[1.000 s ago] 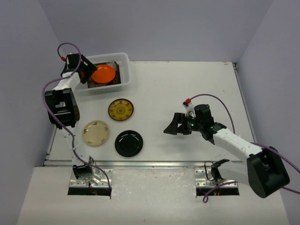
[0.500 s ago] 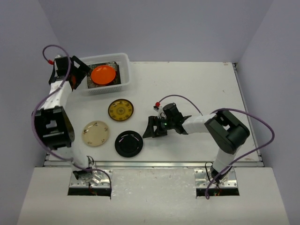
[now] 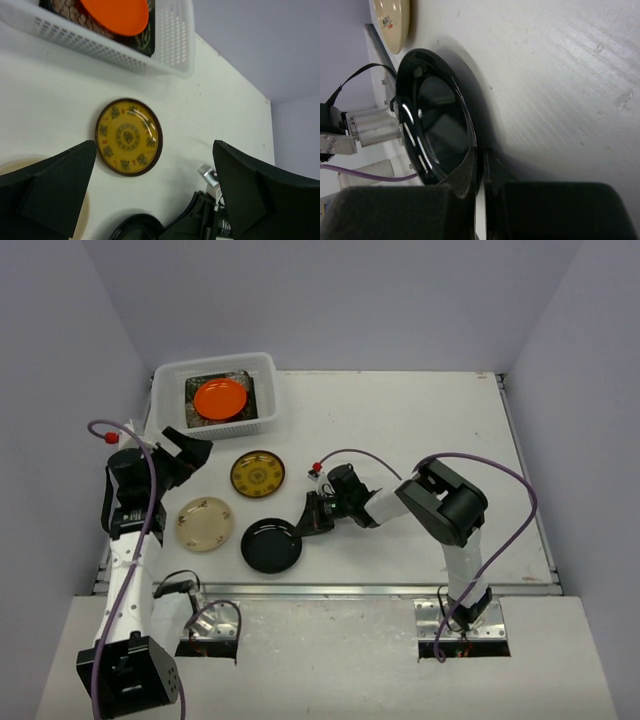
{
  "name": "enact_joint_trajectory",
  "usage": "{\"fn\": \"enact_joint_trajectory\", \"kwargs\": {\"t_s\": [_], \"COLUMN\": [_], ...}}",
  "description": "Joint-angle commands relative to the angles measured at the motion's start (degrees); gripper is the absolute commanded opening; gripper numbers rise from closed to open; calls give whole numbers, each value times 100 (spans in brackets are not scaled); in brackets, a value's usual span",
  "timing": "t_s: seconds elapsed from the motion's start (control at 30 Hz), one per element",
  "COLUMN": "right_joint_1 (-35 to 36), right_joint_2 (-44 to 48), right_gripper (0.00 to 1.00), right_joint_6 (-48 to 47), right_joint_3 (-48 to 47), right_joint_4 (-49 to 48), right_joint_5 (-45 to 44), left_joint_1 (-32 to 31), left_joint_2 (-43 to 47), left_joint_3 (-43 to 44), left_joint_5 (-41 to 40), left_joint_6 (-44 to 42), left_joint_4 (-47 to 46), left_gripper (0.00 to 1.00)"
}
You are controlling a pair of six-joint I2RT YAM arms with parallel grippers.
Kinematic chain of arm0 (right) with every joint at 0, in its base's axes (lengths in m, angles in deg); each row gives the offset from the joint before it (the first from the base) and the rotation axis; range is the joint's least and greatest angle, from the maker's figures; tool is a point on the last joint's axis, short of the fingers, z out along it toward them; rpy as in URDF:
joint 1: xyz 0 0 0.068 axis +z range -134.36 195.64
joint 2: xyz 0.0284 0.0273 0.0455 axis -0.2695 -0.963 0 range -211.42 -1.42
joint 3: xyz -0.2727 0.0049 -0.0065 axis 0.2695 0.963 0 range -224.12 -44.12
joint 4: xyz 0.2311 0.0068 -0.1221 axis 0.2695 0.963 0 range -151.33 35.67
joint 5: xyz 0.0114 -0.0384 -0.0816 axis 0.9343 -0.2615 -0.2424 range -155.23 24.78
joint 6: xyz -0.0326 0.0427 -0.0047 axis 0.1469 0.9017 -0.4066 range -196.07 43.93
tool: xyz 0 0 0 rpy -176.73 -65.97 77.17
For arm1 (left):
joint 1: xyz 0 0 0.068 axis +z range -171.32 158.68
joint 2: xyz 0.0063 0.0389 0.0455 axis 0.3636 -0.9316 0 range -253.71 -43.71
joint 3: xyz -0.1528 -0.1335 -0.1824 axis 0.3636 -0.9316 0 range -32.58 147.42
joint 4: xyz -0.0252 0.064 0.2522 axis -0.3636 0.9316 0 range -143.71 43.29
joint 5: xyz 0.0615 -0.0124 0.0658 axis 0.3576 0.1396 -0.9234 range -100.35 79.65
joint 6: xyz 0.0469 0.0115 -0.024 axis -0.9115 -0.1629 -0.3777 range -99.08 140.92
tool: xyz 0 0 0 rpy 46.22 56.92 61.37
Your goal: Place the plates into the plastic bin on the countertop
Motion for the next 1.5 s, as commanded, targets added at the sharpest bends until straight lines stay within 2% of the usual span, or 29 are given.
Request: {"fn": "enact_joint_trajectory", "kwargs": {"t_s": [0.0,0.13,0.23,0.3,0.43,0.53,0.6,0.73,0.9,1.0,1.03,1.07,1.1,1.13,1.23,1.33,1.4,1.43,1.47], "right_joint_1": [62,-284,-625,-942,-1526,-1948,-2065,-2078,-2072,-2077,-2078,-2078,-2078,-2078,-2070,-2070,-2070,-2070,-2076], "right_joint_2": [38,1165,2105,2628,3376,3675,3798,3965,4034,4051,4054,4054,4062,4076,4064,4041,4037,4037,4049], "right_gripper": [0,0,0,0,0,0,0,0,0,0,0,0,0,0,0,0,0,0,7], "right_joint_6": [-55,-340,-732,-1031,-1204,-1107,-1046,-981,-1039,-969,-927,-869,-824,-756,-571,-529,-535,-542,-571], "right_joint_3": [176,462,563,606,611,600,567,499,512,588,616,645,663,690,740,721,731,743,749], "right_joint_4": [322,782,1507,2009,2310,2233,2185,2166,2268,2132,2055,1952,1887,1778,1467,1400,1377,1366,1372], "right_joint_5": [-273,-576,-1029,-1213,-772,78,350,495,126,233,299,385,440,482,740,811,841,864,859], "left_joint_1": [-28,-246,-840,-1455,-2088,-2283,-2396,-2813,-3028,-3063,-3071,-3077,-3078,-3097,-3194,-3342,-3449,-3473,-3473], "left_joint_2": [427,269,130,34,-522,-1036,-1262,-1575,-1681,-1632,-1637,-1665,-1700,-1774,-2051,-2235,-2316,-2351,-2346], "left_joint_3": [-366,-735,-894,-1026,-1297,-1346,-1350,-1262,-1097,-1026,-1004,-987,-961,-926,-793,-694,-571,-507,-433], "left_joint_5": [821,1574,1604,1491,1863,2233,2404,2537,2522,2344,2288,2241,2205,2170,2135,2096,2042,1996,1899], "left_joint_6": [-411,-416,-346,-272,-47,71,196,430,635,629,626,626,626,626,634,724,787,794,817], "left_joint_4": [-83,-341,-569,-840,-1764,-2261,-2550,-3035,-3245,-3178,-3150,-3121,-3103,-3088,-3092,-3257,-3362,-3370,-3314], "left_gripper": [100,100,100,100,100,99,94,84,84,70,60,44,34,30,29,15,0,0,0]}}
